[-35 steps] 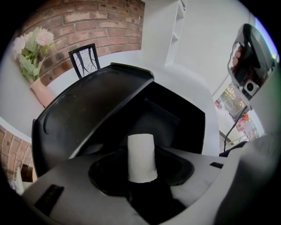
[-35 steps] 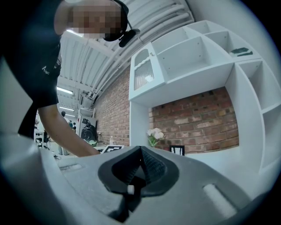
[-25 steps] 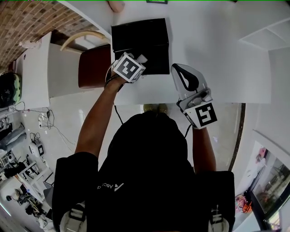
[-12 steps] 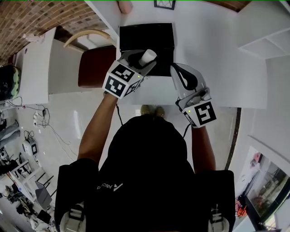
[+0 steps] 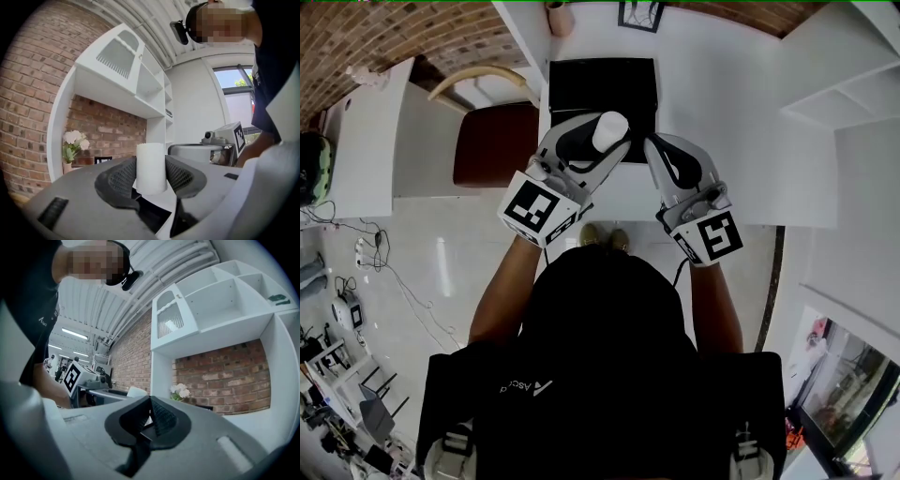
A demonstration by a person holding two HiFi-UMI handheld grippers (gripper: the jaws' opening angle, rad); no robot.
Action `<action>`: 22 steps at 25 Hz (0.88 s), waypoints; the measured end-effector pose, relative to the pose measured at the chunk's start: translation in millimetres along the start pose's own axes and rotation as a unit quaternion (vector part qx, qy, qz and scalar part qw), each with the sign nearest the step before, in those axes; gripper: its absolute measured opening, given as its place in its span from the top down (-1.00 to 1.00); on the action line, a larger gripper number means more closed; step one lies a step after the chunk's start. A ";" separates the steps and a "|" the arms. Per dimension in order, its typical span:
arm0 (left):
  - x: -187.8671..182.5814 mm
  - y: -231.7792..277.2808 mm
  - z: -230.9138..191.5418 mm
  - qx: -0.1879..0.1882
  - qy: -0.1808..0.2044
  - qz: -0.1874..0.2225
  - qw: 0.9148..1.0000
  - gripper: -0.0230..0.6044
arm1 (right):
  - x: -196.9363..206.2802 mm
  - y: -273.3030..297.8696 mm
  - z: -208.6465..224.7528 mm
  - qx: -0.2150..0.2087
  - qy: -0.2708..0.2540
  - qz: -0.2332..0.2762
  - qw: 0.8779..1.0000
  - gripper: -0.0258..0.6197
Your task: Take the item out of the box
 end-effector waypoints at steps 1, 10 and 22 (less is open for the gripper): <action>-4.4 -3.2 1.6 -0.002 0.004 0.011 1.000 0.34 | -1.7 0.5 -1.4 -0.001 0.002 0.001 1.000 0.92; -27.9 -29.2 11.0 -0.014 0.021 0.078 0.997 0.34 | -16.4 0.4 -15.8 -0.007 -0.004 0.021 1.000 0.92; -34.4 -35.8 23.5 -0.003 0.024 0.092 0.996 0.34 | -18.7 -7.0 -31.4 -0.015 -0.007 0.026 1.000 0.92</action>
Point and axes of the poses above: the fingertips, and each gripper's own axes: y forward along the fingers, z to its right, x out of its underside, the point moved 3 cm from there along -y, backward along the fingers
